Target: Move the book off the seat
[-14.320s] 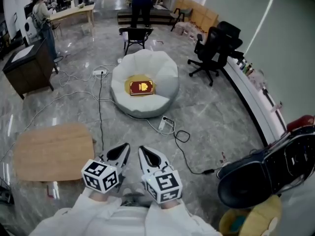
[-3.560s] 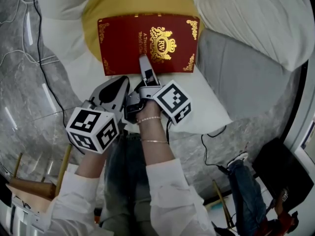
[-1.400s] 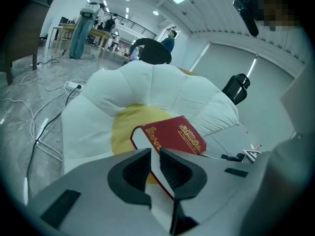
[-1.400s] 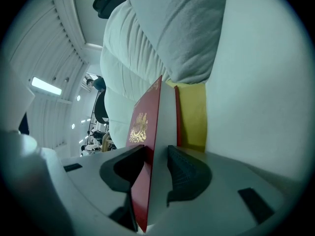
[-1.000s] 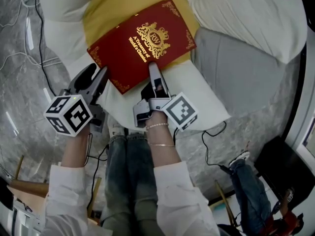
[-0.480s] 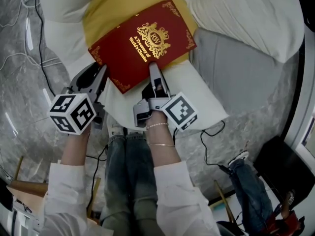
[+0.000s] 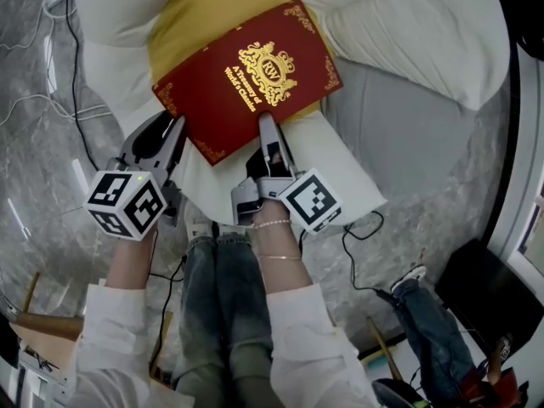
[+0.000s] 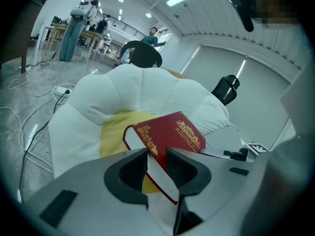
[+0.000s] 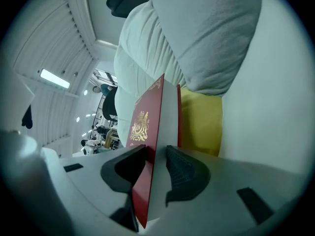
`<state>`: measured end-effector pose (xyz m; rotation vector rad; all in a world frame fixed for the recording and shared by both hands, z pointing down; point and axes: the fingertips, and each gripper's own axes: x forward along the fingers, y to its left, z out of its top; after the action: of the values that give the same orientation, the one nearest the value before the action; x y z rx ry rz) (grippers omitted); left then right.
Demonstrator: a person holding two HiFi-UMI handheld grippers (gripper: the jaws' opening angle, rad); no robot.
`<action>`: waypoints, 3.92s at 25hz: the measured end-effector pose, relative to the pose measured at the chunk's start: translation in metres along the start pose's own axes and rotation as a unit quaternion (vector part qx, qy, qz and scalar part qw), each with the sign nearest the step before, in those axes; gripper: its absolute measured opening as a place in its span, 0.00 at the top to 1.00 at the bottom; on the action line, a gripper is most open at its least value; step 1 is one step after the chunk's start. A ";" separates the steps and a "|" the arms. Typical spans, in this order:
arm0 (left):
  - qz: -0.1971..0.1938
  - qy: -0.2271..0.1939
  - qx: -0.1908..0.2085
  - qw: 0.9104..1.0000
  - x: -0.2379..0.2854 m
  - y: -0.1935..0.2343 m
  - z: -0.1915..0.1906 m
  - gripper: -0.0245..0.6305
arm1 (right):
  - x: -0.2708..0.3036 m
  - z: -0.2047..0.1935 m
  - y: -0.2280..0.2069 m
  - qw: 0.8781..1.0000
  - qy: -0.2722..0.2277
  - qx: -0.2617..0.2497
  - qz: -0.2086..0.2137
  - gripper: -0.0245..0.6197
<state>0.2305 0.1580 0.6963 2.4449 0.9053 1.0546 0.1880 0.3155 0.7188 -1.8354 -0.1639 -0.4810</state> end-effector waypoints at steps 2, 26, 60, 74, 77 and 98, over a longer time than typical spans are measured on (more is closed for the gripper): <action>-0.003 -0.005 0.011 1.000 0.001 0.000 -0.003 0.78 | 0.000 0.000 -0.005 1.000 -0.001 -0.006 0.007 0.75; -0.025 0.049 -0.015 0.998 0.039 0.025 -0.039 0.78 | 0.013 -0.012 -0.066 0.998 0.008 0.026 -0.051 0.76; 0.266 -0.193 0.025 0.944 -0.332 0.001 0.171 0.78 | -0.019 -0.158 0.314 0.921 0.270 -0.056 0.274 0.78; 0.439 -0.281 0.017 0.853 -0.576 -0.026 0.136 0.78 | -0.143 -0.332 0.433 0.816 0.424 -0.043 0.389 0.78; 0.472 -0.292 0.008 0.832 -0.632 -0.036 0.117 0.78 | -0.181 -0.372 0.454 0.793 0.450 -0.054 0.407 0.78; 0.567 -0.316 -0.026 0.760 -0.858 -0.118 0.022 0.78 | -0.394 -0.509 0.501 0.712 0.546 -0.056 0.438 0.79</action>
<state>-0.2535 -0.3262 0.1652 2.8997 -0.9411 0.3423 -0.1168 -0.2710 0.2409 -1.2358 1.5051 -0.7878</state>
